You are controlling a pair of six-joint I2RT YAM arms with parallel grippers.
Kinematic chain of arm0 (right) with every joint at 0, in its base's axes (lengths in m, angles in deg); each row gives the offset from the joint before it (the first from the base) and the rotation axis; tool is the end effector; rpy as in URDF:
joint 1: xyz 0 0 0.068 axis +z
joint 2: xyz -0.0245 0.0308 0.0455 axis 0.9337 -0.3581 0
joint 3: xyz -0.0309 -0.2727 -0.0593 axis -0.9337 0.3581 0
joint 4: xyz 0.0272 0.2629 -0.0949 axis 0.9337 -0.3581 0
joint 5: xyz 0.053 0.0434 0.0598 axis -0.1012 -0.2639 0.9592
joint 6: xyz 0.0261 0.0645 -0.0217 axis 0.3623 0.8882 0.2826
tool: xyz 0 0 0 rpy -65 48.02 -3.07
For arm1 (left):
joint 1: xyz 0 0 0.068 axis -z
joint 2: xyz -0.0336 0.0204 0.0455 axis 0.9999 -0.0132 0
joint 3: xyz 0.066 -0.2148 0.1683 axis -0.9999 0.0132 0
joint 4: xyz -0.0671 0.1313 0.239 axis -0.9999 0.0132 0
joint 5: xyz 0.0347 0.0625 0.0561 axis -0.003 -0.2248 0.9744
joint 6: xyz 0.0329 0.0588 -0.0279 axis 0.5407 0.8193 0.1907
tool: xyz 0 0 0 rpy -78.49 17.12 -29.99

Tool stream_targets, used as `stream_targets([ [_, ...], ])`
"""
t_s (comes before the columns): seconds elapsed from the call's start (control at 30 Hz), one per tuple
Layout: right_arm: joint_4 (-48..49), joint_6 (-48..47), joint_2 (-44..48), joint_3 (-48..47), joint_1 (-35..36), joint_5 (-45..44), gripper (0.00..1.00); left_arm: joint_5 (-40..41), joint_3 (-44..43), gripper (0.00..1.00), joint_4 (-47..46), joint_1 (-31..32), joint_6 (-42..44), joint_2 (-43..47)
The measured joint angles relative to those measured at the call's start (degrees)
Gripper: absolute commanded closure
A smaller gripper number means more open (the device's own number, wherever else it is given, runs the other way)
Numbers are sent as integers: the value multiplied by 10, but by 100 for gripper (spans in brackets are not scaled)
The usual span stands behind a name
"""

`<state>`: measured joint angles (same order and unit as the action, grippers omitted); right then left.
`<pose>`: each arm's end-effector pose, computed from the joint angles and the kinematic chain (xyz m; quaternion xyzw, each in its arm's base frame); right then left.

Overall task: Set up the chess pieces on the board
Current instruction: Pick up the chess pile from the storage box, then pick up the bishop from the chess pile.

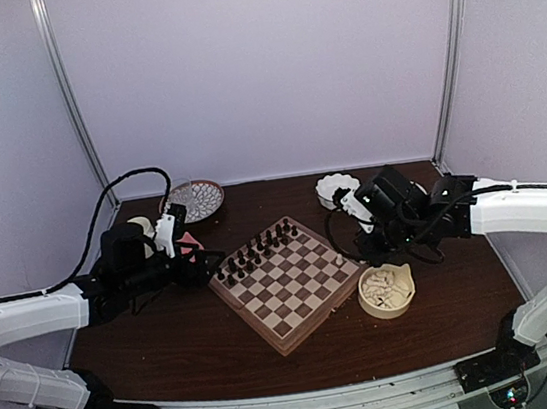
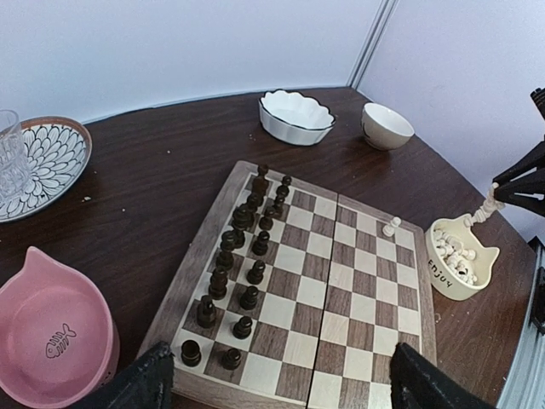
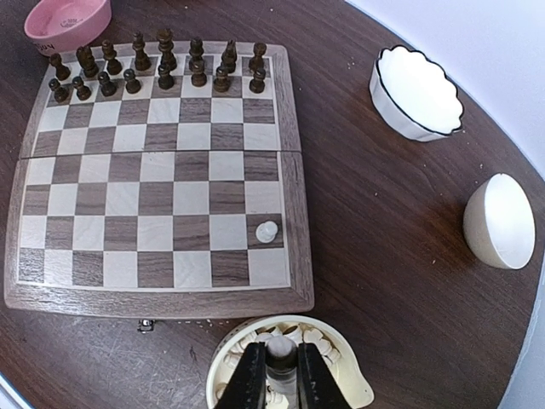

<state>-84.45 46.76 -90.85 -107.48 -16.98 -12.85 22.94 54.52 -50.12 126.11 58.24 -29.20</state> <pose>0.2080 0.2426 0.2584 -0.3198 0.8814 0.0621 0.3421 0.2282 -0.1831 0.2142 0.1556 0.8059 -0.3325 0.4644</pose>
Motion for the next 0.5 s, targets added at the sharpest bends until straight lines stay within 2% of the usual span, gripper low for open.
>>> stream_targets([
  [0.23,33,0,10,14,0,10,87,-5,0,12,-1,2,0,-1],
  [0.5,78,2,10,11,0,99,87,-50,0,12,-16,5,0,-11],
])
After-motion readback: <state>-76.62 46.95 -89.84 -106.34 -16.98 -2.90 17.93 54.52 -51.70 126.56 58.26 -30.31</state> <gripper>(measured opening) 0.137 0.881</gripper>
